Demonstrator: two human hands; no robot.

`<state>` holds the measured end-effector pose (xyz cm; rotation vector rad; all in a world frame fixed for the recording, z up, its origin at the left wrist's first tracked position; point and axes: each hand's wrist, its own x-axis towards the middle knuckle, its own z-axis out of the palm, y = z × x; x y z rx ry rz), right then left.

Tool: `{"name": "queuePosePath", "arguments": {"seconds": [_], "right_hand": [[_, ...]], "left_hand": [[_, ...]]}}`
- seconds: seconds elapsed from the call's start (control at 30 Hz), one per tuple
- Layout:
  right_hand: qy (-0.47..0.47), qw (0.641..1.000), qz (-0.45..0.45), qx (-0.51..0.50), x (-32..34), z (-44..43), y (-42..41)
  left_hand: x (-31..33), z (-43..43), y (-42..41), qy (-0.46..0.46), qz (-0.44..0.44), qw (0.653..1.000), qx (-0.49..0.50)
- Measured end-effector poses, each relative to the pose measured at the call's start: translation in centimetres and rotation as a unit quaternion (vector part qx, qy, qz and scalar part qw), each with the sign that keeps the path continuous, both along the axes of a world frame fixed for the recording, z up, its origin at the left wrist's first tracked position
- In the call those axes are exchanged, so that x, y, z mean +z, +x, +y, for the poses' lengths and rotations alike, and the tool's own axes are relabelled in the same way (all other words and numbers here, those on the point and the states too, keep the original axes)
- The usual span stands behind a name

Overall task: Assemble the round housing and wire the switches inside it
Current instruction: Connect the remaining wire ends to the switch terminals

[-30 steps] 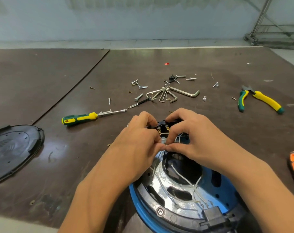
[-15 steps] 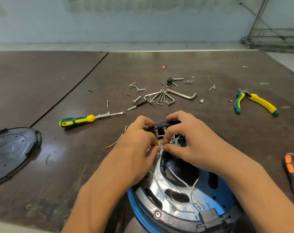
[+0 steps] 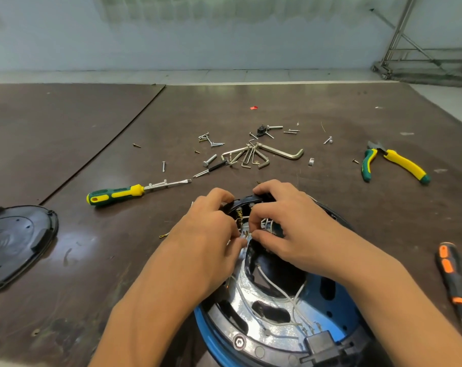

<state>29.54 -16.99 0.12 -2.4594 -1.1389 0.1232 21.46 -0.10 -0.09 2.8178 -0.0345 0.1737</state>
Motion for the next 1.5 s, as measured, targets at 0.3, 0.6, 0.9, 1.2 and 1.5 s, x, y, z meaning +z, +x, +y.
{"name": "queuePosePath", "arguments": {"seconds": [0.3, 0.6, 0.9, 1.2, 1.5], "right_hand": [[0.014, 1.0, -0.003, -0.002, 0.0, -0.2, 0.2], [0.005, 1.0, -0.022, -0.017, -0.2, 0.3, 0.0], [0.015, 1.0, -0.021, -0.005, -0.2, 0.1, 0.0], [0.032, 0.999, 0.013, -0.008, -0.1, -0.2, 0.3], [0.046, 0.998, 0.024, -0.017, 0.3, -0.4, 0.2]], "left_hand": [[0.2, -0.6, -0.1, 0.029, -0.024, 0.999, 0.034], [-0.3, -0.7, 0.1, 0.005, -0.027, 0.999, 0.043], [0.4, -0.5, -0.3, 0.037, -0.026, 0.998, 0.037], [1.2, -1.1, -0.9, 0.132, 0.008, 0.988, 0.075], [0.8, -0.4, -1.3, 0.08, 0.012, 0.995, 0.061]]}}
